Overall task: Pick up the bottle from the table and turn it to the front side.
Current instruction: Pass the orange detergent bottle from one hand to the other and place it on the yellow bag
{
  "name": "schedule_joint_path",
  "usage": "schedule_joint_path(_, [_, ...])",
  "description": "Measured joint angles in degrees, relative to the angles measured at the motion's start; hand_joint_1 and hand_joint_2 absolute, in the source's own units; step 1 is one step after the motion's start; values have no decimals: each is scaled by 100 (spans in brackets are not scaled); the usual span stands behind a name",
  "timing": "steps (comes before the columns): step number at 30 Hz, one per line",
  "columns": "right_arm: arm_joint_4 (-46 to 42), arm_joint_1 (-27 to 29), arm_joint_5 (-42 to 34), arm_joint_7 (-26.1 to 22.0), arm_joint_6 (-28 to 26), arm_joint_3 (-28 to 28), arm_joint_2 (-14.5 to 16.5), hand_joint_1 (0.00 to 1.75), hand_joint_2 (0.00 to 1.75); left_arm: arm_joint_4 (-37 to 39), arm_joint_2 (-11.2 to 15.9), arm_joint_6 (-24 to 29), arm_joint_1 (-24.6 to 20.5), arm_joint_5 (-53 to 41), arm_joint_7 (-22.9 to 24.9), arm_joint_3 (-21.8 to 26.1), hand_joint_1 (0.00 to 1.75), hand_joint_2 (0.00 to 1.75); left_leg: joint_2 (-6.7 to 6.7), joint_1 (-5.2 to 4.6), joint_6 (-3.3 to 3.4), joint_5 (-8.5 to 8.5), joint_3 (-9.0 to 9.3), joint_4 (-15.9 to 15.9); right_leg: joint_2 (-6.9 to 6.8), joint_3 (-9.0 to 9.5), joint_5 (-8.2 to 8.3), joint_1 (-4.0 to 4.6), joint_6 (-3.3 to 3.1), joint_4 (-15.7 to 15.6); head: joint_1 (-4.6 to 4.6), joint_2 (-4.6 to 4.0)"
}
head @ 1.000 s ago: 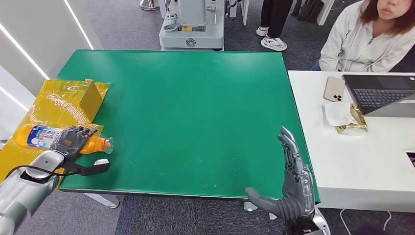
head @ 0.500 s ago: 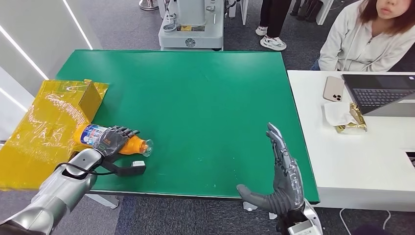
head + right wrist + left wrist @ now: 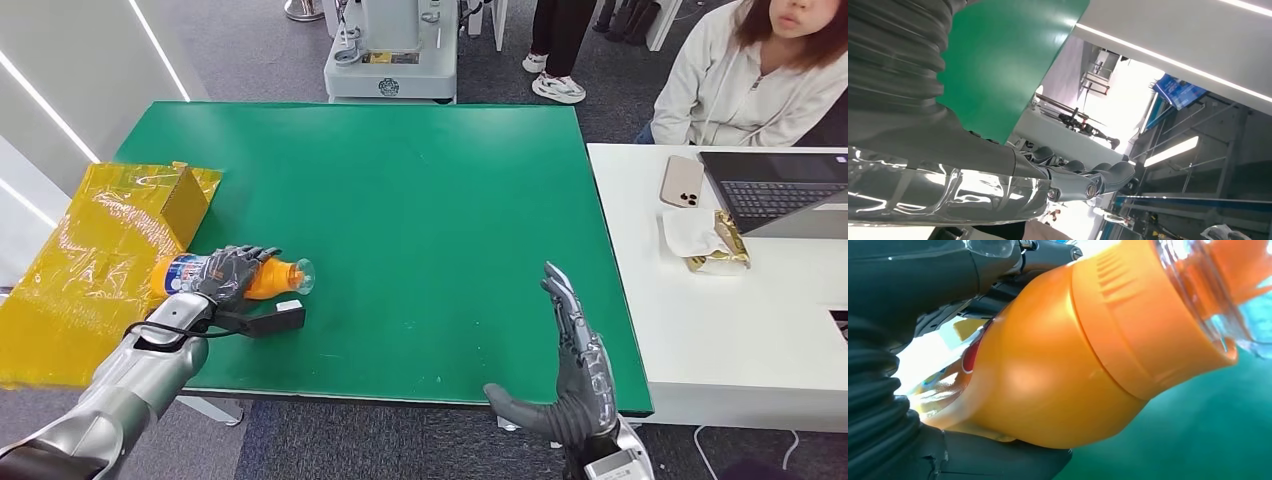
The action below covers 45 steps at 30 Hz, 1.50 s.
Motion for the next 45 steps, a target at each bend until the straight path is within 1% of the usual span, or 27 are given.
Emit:
schedule_joint_path(7, [18,6,2,3,-19,10,-33,0,175,90,2,-137,-33,-659,789,-16,175,175,0,0,0,0,-1,0,0,0,0,0,0,0,0,0])
schedule_joint_path(11, [18,8,4,17,-20,12,-36,0,175,157,46,-88,-31,-1089,1055,-131,175,175,-1,0,0,0,-3,0,0,-1,-1,0,0,0,0,0])
schedule_joint_path(17, [37,-1,2,24,-10,20,-38,0,175,208,84,29,-12,-1390,1161,-299,175,175,-1,0,0,0,-4,-1,-1,1,-1,0,0,0,0,0])
schedule_joint_path(23, [55,-7,1,24,-2,29,-38,0,175,213,100,57,-12,-1489,1164,-354,175,175,-2,0,0,0,-4,-1,-2,1,-1,0,0,0,0,0])
schedule_joint_path(27, [126,-30,0,22,6,100,-40,0,175,219,184,134,-25,-1824,1200,-606,175,175,-2,0,0,0,2,-1,-2,7,0,0,0,0,0,0])
schedule_joint_path(31, [136,-31,-1,17,8,122,-40,0,175,219,218,129,-45,-1851,1240,-719,175,175,-1,0,0,0,4,-2,-1,8,0,0,0,1,0,0])
schedule_joint_path(35, [150,-31,5,19,11,145,-40,0,175,219,224,102,-61,-1846,1325,-755,52,175,-1,1,-1,1,6,-2,-1,8,0,0,0,1,0,0])
schedule_joint_path(39, [151,-30,13,24,16,171,-41,0,175,229,218,-14,-64,-1842,1503,-755,52,175,-1,0,-1,1,6,-1,-1,8,0,0,0,1,0,0])
schedule_joint_path(45, [151,-30,13,26,16,205,-47,0,175,247,213,-48,-66,-1842,1564,-755,52,175,-1,0,-1,1,6,-1,-1,8,0,0,0,1,0,0])
